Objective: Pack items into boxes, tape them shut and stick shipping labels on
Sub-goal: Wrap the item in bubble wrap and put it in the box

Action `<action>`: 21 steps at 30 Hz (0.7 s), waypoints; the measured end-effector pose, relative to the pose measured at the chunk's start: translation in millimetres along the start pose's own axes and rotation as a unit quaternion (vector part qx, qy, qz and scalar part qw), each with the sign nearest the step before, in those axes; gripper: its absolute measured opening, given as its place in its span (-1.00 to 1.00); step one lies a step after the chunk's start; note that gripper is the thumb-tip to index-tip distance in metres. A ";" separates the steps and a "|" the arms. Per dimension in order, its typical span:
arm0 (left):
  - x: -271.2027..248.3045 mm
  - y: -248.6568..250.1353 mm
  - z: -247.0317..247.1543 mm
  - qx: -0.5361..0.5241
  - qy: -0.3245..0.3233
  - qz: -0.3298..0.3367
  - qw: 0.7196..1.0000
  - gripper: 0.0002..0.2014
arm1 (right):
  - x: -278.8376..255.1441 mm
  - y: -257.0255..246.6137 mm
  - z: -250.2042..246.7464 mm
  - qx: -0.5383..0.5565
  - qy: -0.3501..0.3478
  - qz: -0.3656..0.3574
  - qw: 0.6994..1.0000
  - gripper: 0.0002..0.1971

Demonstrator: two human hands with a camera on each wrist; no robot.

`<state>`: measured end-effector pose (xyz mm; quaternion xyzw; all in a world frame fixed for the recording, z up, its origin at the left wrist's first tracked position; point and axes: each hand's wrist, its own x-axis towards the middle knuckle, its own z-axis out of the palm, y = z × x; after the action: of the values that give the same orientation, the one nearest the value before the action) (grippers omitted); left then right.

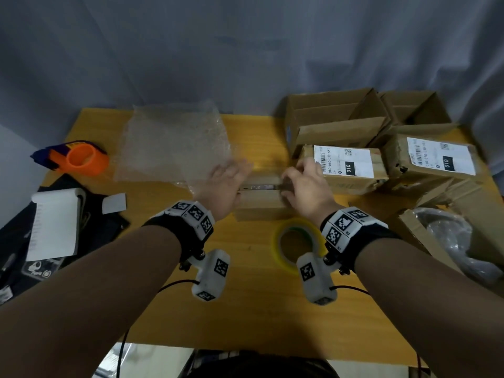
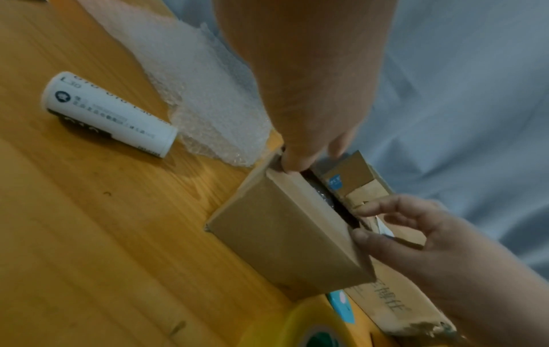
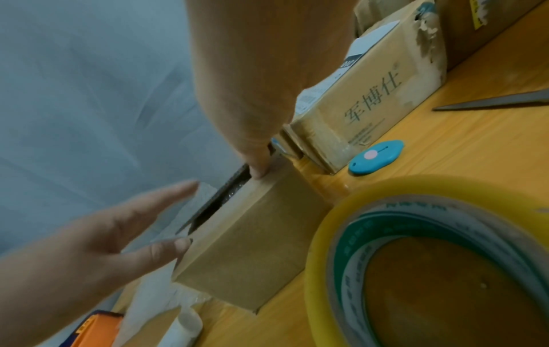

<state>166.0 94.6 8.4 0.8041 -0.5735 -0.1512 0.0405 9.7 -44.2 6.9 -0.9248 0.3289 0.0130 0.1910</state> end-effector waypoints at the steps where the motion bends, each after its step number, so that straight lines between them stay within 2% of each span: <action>1: 4.4 -1.0 1.1 0.023 -0.048 0.028 0.998 -0.32 | 1.5 0.9 0.6 -0.001 -0.004 -0.018 1.000 -0.72; 3: 10.0 -2.2 4.5 0.067 -0.134 0.065 0.987 -0.40 | 4.7 1.5 1.6 0.016 -0.034 -0.043 0.998 -0.81; 5: 10.3 -2.2 7.9 0.079 -0.163 0.071 0.981 -0.45 | 7.6 4.3 1.9 0.033 -0.054 -0.050 0.997 -0.81; 10: 0.1 -2.6 16.4 0.148 -0.165 0.085 0.971 -0.27 | 9.8 18.3 -0.3 0.016 -0.096 -0.081 0.992 -0.68; 16: -1.7 5.8 20.6 0.194 -0.132 0.068 0.970 -0.39 | 5.1 29.9 -2.3 0.009 -0.160 -0.131 0.978 -0.47; 21: -13.1 -5.0 20.5 0.207 -0.127 0.048 0.969 -0.32 | 4.6 28.5 -1.8 -0.007 -0.178 -0.131 0.975 -0.36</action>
<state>160.7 110.8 -9.7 0.7405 -0.6309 -0.1283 -0.1929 -4.4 -67.9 -2.0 -0.9441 0.1654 0.1547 0.2395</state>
